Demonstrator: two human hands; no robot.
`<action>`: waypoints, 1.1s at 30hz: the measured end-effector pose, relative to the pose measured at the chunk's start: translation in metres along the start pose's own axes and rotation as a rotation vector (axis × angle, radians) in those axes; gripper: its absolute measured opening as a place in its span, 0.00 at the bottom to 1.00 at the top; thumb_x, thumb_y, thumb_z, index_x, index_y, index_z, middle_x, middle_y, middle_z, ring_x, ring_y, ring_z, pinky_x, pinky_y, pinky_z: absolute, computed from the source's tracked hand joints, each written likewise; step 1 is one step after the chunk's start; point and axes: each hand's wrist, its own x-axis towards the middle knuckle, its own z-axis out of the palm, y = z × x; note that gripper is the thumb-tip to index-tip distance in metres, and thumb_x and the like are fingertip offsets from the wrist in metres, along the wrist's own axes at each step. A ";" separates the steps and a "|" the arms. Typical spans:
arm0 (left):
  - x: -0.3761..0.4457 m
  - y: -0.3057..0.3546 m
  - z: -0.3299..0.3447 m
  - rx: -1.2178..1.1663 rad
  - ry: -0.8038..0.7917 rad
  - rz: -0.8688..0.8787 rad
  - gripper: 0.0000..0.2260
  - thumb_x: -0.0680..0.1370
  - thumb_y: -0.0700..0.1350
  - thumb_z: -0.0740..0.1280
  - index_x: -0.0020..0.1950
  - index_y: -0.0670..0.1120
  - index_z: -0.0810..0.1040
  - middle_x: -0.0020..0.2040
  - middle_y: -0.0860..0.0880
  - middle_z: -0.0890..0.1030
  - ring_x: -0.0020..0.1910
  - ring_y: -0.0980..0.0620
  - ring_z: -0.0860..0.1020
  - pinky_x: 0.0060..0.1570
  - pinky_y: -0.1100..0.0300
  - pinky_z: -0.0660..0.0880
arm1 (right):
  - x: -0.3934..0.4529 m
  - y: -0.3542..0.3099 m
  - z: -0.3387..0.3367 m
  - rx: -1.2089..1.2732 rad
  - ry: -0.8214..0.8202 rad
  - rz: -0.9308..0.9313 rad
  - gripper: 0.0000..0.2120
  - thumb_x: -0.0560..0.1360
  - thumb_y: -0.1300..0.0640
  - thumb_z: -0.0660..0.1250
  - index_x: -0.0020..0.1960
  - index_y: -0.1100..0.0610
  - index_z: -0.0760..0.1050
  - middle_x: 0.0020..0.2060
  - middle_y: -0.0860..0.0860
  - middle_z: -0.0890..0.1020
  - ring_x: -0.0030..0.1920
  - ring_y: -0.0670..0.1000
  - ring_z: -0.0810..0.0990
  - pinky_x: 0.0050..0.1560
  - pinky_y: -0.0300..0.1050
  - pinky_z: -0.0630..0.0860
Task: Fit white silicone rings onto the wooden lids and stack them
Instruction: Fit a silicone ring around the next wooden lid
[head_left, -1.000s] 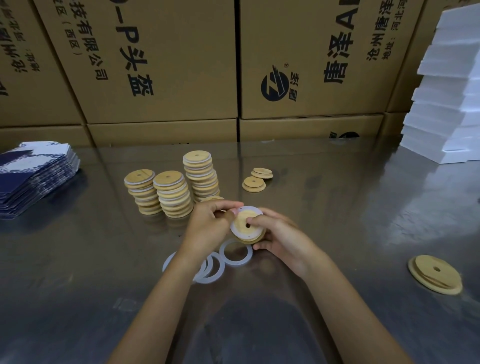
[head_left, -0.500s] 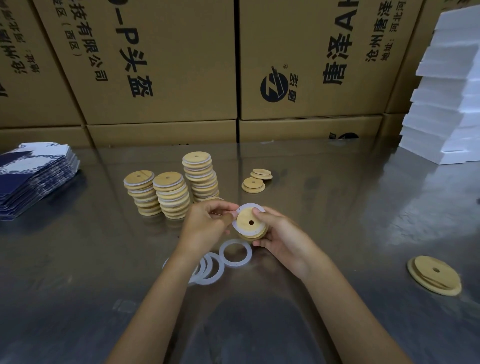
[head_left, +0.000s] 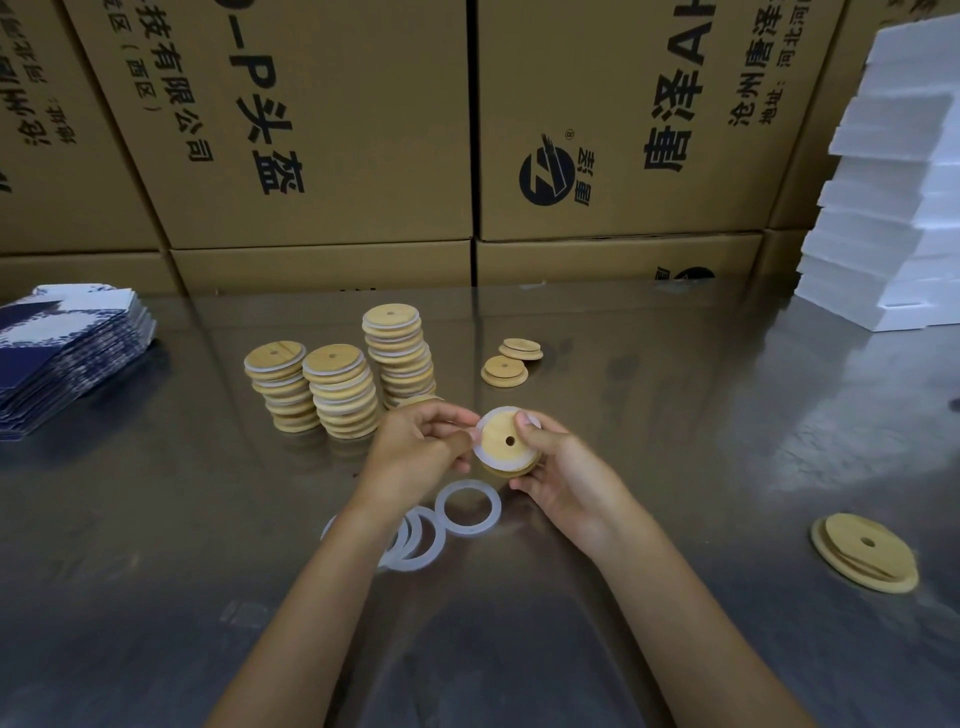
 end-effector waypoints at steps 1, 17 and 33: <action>-0.001 0.000 0.000 -0.019 0.000 0.002 0.05 0.74 0.36 0.73 0.46 0.44 0.84 0.36 0.47 0.85 0.30 0.54 0.80 0.35 0.65 0.79 | 0.000 0.000 -0.001 -0.009 -0.009 -0.004 0.11 0.82 0.55 0.63 0.60 0.57 0.81 0.47 0.53 0.83 0.44 0.49 0.79 0.42 0.41 0.73; -0.001 -0.005 0.007 0.064 0.024 0.114 0.08 0.75 0.36 0.71 0.46 0.50 0.83 0.39 0.45 0.84 0.37 0.55 0.82 0.39 0.61 0.80 | -0.001 -0.002 0.002 0.079 0.029 0.021 0.15 0.83 0.55 0.62 0.66 0.60 0.78 0.55 0.58 0.83 0.53 0.54 0.79 0.47 0.44 0.73; -0.005 -0.011 0.026 -0.012 0.049 0.098 0.17 0.74 0.37 0.70 0.51 0.60 0.81 0.36 0.49 0.82 0.39 0.51 0.81 0.49 0.44 0.80 | -0.002 -0.004 0.001 0.269 0.044 0.022 0.14 0.82 0.59 0.63 0.66 0.61 0.75 0.55 0.58 0.86 0.50 0.54 0.86 0.53 0.47 0.81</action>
